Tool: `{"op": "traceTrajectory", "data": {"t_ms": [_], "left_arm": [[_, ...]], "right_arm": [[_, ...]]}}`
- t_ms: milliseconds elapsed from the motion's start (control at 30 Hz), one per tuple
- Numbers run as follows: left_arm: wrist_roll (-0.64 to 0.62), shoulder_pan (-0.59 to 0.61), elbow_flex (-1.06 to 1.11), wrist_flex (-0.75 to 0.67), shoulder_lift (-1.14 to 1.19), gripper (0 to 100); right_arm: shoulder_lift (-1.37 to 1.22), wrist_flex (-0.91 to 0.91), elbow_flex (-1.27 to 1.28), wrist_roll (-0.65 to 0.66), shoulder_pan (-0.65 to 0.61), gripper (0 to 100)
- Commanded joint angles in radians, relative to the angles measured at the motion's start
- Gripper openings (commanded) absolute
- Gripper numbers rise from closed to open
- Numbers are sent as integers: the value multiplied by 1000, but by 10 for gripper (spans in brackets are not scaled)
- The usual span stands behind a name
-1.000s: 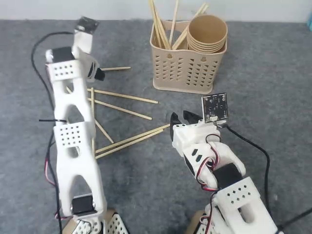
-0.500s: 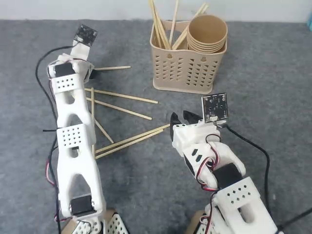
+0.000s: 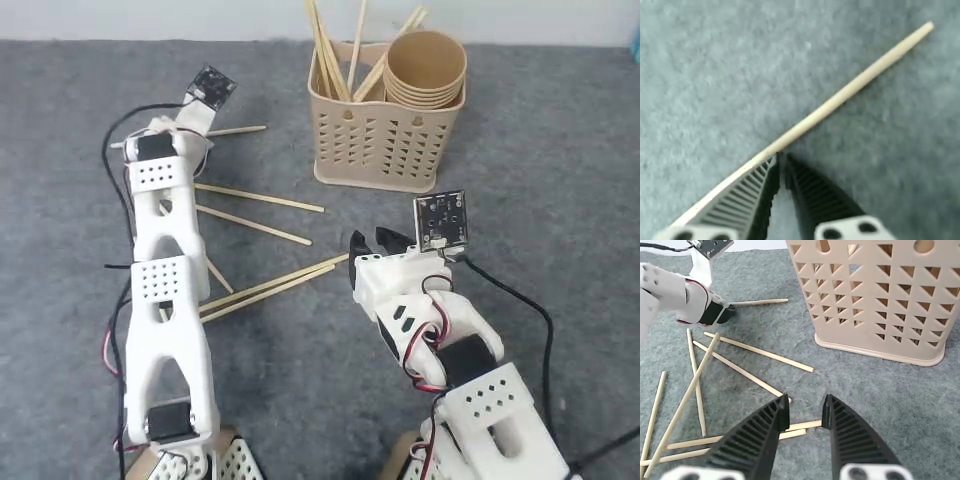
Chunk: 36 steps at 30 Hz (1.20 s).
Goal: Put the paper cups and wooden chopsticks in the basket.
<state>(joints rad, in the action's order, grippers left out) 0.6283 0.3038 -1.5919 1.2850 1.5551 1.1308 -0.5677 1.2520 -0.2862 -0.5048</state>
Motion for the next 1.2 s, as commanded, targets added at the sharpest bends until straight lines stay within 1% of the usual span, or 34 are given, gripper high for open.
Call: {"op": "traceTrajectory", "data": {"t_ms": [0, 167, 233, 267, 333, 367, 500, 533, 633, 733, 833, 933, 1000, 1100, 1167], "left_arm": [[9, 43, 7, 166, -94, 12], [8, 32, 7, 396, -252, 12], [8, 26, 7, 451, -308, 12], [8, 25, 7, 451, -333, 12], [-23, 25, 7, 419, -374, 19], [-74, 26, 7, 385, -388, 35], [-342, 48, 16, 192, -362, 121], [-377, 48, 31, 146, -338, 125], [-433, 34, 90, -12, -245, 92], [-494, 15, 137, -129, -160, 14], [-549, -8, 139, -120, -130, 11], [-589, -29, 137, -40, -132, 11], [-591, -38, 137, 20, -133, 11], [-586, -31, 136, 52, -133, 11], [-555, -26, 136, 120, -155, 11]], "right_arm": [[16, -5, -71, 9, 5, 114], [21, -5, -71, 9, 5, 114], [21, -5, -71, 9, 5, 114], [21, -5, -71, 9, 5, 114], [22, -5, -71, 9, 5, 114], [22, -7, -71, 9, 5, 114], [24, -7, -69, 9, 5, 114], [24, -7, -69, 9, 5, 114], [24, -7, -69, 9, 5, 114], [24, -7, -69, 9, 5, 114], [24, -7, -69, 9, 5, 114], [18, -7, -69, 9, 5, 114], [18, -7, -69, 9, 5, 114], [18, -7, -69, 9, 5, 114], [18, -7, -69, 9, 5, 114]]}}
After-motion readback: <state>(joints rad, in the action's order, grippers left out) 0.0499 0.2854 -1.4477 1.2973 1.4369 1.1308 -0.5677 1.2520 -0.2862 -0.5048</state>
